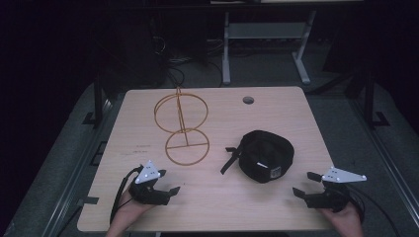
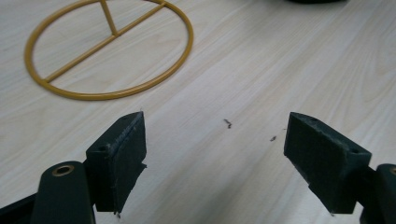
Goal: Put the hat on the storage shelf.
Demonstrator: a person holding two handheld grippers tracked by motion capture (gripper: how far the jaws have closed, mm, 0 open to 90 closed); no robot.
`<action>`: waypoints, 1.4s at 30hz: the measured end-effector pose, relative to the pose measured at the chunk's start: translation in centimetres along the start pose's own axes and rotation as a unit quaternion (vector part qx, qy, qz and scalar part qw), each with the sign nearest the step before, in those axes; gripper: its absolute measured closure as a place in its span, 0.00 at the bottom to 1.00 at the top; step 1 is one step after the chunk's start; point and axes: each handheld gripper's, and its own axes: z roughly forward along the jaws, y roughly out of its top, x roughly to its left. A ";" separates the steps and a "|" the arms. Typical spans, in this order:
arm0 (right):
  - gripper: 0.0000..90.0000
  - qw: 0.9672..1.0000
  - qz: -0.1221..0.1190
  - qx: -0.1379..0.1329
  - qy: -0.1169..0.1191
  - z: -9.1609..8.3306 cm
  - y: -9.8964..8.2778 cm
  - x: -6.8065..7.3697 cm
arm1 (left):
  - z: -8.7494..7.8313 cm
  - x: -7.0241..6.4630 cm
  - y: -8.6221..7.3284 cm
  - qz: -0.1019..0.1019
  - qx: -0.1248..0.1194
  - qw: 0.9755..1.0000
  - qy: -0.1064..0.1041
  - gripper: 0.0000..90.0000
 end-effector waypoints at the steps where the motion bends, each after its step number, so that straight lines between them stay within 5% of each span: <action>1: 0.15 1.000 0.000 0.000 0.000 0.0 0.0 0.0 | 0.0 0.0 0.0 0.000 0.000 1.000 0.000 0.23; 6: 0.15 1.000 0.002 -0.001 0.008 -0.2 0.0 0.5 | 0.3 -0.7 0.7 -0.010 -0.002 1.000 -0.013 0.22; 9: 0.15 1.000 0.000 -0.007 0.009 -0.3 0.1 0.7 | 0.4 -1.5 1.6 0.015 0.000 1.000 -0.019 0.21; 15: 0.15 1.000 -0.002 -0.005 0.012 -0.2 0.2 1.0 | 0.6 -2.5 2.9 0.017 -0.002 0.999 -0.040 0.21; 18: 0.15 1.000 -0.002 -0.004 0.013 -0.2 0.2 1.0 | 0.8 -3.2 3.8 0.036 0.003 0.998 -0.048 0.20; 31: 0.16 1.000 -0.002 -0.004 0.018 -0.2 0.1 0.9 | 1.6 -5.3 8.8 0.098 0.019 0.992 -0.080 0.23; 42: 0.16 1.000 -0.005 -0.003 0.024 -0.2 0.1 0.9 | 2.9 -7.0 12.1 0.127 0.025 0.986 -0.106 0.24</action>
